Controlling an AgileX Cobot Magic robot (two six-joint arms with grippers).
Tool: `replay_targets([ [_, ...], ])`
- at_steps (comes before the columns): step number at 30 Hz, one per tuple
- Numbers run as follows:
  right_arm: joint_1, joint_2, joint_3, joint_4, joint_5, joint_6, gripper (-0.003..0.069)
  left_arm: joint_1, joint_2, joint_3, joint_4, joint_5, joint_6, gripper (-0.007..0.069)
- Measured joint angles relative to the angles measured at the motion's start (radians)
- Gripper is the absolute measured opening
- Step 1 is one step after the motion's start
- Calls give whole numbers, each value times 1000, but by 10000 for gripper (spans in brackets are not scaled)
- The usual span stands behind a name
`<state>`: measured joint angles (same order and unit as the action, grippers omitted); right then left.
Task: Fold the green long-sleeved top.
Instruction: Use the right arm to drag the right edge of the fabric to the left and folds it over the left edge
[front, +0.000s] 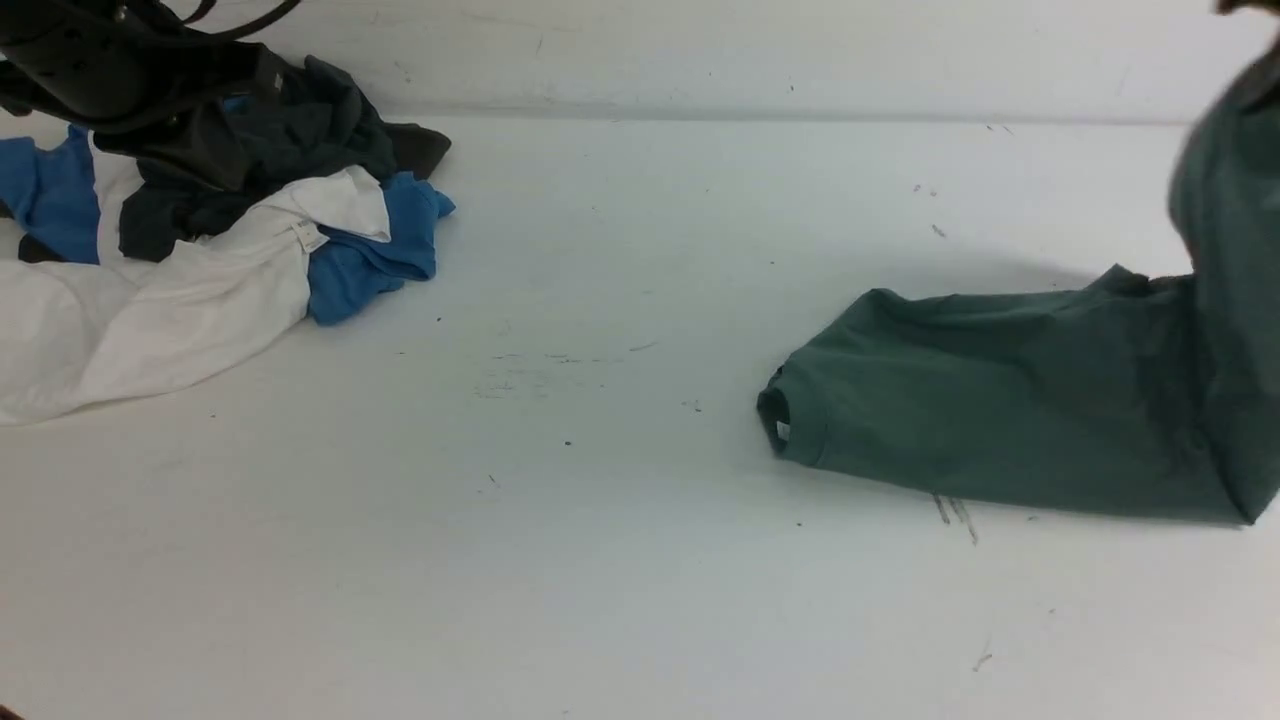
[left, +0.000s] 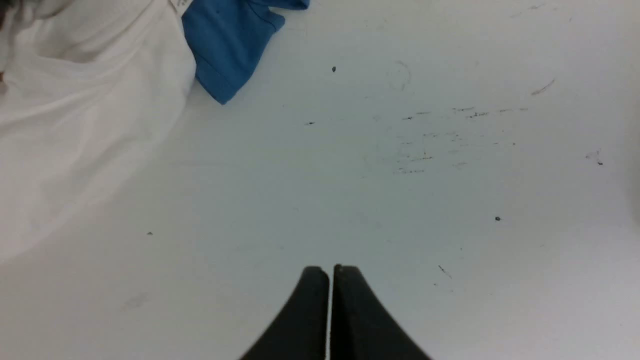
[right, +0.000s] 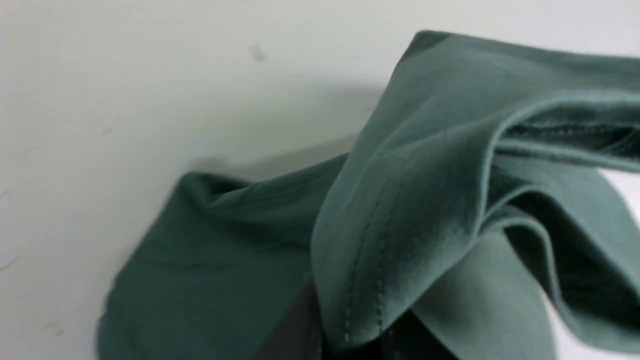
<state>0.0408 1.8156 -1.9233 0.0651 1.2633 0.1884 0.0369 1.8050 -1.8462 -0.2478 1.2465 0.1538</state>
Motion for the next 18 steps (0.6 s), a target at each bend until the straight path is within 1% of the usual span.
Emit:
replay_targets([
  [2,40,17,0,4,0,23,54,0,5,0,0,0,0,-1],
  [3,98,53,0,4,0,59,54,0,13,0,0,0,0,-1],
  [5,136,80,0,4,0,85,54,0,20,0,0,0,0,-1],
  [7,206,164,0,1,-4,137,54,0,32,0,-1,0,0,-1],
  [8,215,171,0,1,-5,137,54,0,34,0,0,0,0,-1],
  [9,250,228,0,4,-13,162,65,0,43,0,0,0,0,-1],
  [11,272,265,0,10,-24,169,76,0,50,0,0,0,0,-1],
  [12,285,288,0,20,-36,173,91,0,53,0,0,0,0,-1],
  [14,316,342,0,67,-88,173,161,0,68,0,-1,0,0,-1],
  [18,329,353,-4,133,-126,163,283,0,73,0,-15,0,0,-1],
])
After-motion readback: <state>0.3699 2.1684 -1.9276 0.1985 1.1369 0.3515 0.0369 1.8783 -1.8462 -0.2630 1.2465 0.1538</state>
